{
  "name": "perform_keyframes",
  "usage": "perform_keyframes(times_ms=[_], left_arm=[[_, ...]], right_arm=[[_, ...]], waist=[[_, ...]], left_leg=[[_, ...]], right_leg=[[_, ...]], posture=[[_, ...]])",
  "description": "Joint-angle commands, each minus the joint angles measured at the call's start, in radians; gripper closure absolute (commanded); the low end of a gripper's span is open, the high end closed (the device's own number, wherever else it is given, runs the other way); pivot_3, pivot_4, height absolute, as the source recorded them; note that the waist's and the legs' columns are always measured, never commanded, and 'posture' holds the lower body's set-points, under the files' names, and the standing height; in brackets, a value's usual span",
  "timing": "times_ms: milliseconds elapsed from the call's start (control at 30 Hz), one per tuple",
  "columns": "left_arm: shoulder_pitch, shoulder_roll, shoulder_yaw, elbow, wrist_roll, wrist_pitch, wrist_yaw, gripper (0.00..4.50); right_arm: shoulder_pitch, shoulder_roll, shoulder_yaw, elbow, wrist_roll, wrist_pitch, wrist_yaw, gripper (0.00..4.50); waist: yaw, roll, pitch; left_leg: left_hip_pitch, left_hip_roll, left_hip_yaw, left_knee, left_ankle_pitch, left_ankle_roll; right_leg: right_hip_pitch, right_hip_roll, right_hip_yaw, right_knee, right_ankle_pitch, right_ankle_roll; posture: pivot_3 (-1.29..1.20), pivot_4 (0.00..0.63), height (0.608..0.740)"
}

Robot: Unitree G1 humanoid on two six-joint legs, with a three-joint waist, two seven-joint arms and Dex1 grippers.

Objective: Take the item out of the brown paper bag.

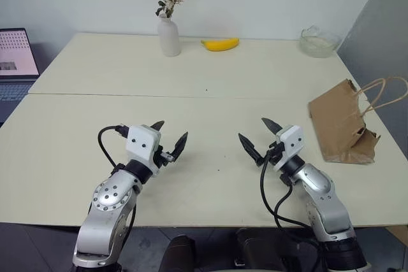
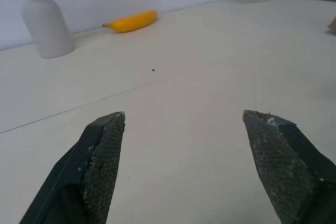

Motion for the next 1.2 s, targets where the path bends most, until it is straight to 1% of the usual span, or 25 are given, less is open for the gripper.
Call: perform_keyframes(times_ms=[33,167,300,467,600,700,767,833,933,1100,1200], left_arm=[[-0.005,-0.007,0.002,-0.013,-0.002,-0.037,0.000,0.74],[-0.010,-0.008,-0.014,0.001,0.019,-0.046,0.010,0.74],[-0.022,0.011,-0.022,0.020,0.031,-0.054,-0.009,0.74],[-0.046,0.022,-0.033,0.011,0.000,-0.024,-0.051,0.74],[-0.132,0.039,-0.052,0.035,-0.033,-0.029,-0.119,0.74],[-0.238,0.039,-0.064,0.085,-0.077,-0.025,-0.181,0.74],[-0.333,0.036,-0.087,0.120,-0.126,-0.007,-0.248,0.74],[-0.431,0.053,-0.123,0.161,-0.180,0.023,-0.351,0.74],[-0.509,0.081,-0.158,0.196,-0.222,0.043,-0.462,0.74],[-0.561,0.109,-0.198,0.222,-0.258,0.060,-0.566,0.74],[-0.587,0.103,-0.209,0.236,-0.276,0.070,-0.604,0.74]], right_arm=[[-0.014,-0.006,-0.018,-0.011,-0.002,-0.033,0.000,0.00],[-0.007,-0.012,-0.011,-0.021,-0.001,-0.020,0.004,0.00],[0.009,-0.047,0.007,-0.034,-0.021,-0.012,0.026,0.00],[0.024,-0.055,-0.007,-0.066,-0.018,0.004,0.012,0.00],[0.045,-0.056,-0.056,-0.152,0.010,0.041,-0.019,0.00],[0.091,-0.067,-0.120,-0.248,0.026,0.083,-0.056,0.00],[0.159,-0.071,-0.199,-0.346,0.039,0.124,-0.097,0.00],[0.238,-0.061,-0.306,-0.471,0.067,0.199,-0.161,0.00],[0.296,-0.047,-0.423,-0.593,0.104,0.297,-0.237,0.00],[0.317,-0.049,-0.558,-0.678,0.187,0.452,-0.314,0.00],[0.250,-0.048,-0.600,-0.670,0.218,0.582,-0.397,0.00]], waist=[[0.000,0.000,0.000],[0.000,0.000,0.000],[0.000,0.000,0.000],[0.001,0.000,0.000],[0.001,0.000,0.000],[0.006,0.000,0.000],[0.009,0.002,0.000],[0.028,0.003,0.001],[0.026,0.004,0.000],[0.006,0.005,0.000],[0.004,0.005,0.000]], left_leg=[[0.000,0.000,0.000,0.000,0.000,0.000],[0.000,0.000,0.000,0.000,0.000,0.000],[0.000,0.000,0.000,0.000,0.000,0.000],[0.000,0.000,0.000,0.000,0.000,0.000],[0.000,0.000,0.000,0.000,0.000,0.000],[-0.001,-0.001,-0.001,0.000,0.000,0.000],[-0.001,-0.001,0.000,0.000,0.000,0.000],[-0.006,-0.001,-0.003,0.001,0.000,0.000],[-0.006,-0.002,-0.002,0.001,0.000,-0.001],[-0.003,-0.001,0.000,0.000,0.000,-0.001],[-0.002,-0.001,-0.001,0.001,0.000,-0.001]], right_leg=[[0.000,0.000,0.000,0.000,0.000,0.000],[0.000,0.000,0.000,0.000,0.000,0.000],[0.000,0.000,0.000,0.000,0.000,0.000],[0.000,0.000,0.000,0.000,0.000,0.000],[0.000,0.000,0.000,0.000,0.000,0.000],[0.000,0.000,-0.001,0.000,0.000,0.000],[0.001,0.000,0.000,-0.001,0.000,0.000],[-0.002,0.001,-0.003,-0.001,0.000,0.001],[-0.002,0.001,-0.002,-0.001,-0.001,0.002],[-0.001,0.001,0.000,-0.001,0.000,0.002],[-0.001,0.001,-0.001,0.001,-0.001,0.001]], posture=[[0.00,0.150,0.740],[0.00,0.150,0.740],[0.00,0.150,0.740],[0.00,0.150,0.740],[0.00,0.150,0.740],[0.00,0.150,0.740],[0.00,0.150,0.740],[0.00,0.150,0.740],[0.00,0.150,0.740],[0.00,0.150,0.740],[0.00,0.150,0.740]])
